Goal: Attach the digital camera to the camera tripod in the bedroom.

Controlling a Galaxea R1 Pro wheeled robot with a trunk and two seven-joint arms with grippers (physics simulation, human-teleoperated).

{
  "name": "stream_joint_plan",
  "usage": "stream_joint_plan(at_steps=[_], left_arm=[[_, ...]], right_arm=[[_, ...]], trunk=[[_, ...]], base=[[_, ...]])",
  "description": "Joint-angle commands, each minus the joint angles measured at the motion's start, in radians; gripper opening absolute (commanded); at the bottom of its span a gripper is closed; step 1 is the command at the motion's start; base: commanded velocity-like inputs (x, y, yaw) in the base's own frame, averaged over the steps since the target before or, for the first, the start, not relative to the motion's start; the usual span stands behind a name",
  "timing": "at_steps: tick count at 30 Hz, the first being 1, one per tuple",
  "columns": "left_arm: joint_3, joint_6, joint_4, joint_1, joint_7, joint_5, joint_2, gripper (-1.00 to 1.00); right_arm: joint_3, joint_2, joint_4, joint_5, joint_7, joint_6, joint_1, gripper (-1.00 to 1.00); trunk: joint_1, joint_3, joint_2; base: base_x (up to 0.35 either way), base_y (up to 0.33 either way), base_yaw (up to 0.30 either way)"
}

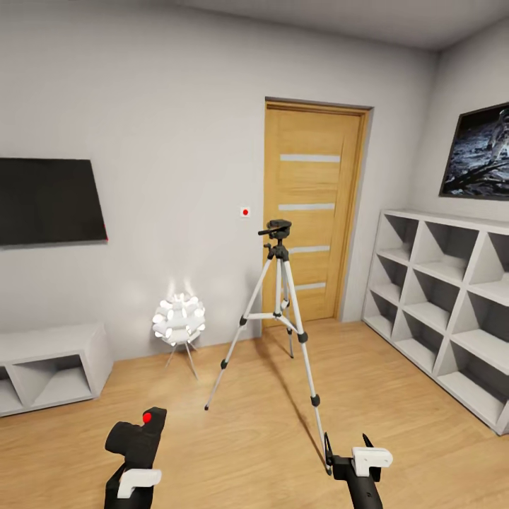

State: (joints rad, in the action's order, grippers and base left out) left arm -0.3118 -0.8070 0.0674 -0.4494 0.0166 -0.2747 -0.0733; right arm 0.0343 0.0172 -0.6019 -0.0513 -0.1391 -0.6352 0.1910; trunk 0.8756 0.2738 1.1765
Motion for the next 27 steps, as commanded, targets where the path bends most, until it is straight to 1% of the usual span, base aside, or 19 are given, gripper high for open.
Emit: stream_joint_plan(at_steps=[1, 27], left_arm=[[-0.009, -0.005, 0.003, -0.002, 0.002, -0.004, 0.0, -1.0], [-0.009, -0.005, 0.004, -0.002, 0.002, -0.004, 0.001, -1.0]], right_arm=[[0.004, 0.0, 0.001, -0.005, -0.01, -0.001, 0.001, 1.0], [0.004, 0.0, 0.002, -0.005, -0.01, 0.0, 0.001, 1.0]], trunk=[[-0.004, -0.002, -0.006], [-0.104, -0.083, -0.188]], base=[[0.0, 0.0, 0.0], [0.0, 0.0, 0.0]])
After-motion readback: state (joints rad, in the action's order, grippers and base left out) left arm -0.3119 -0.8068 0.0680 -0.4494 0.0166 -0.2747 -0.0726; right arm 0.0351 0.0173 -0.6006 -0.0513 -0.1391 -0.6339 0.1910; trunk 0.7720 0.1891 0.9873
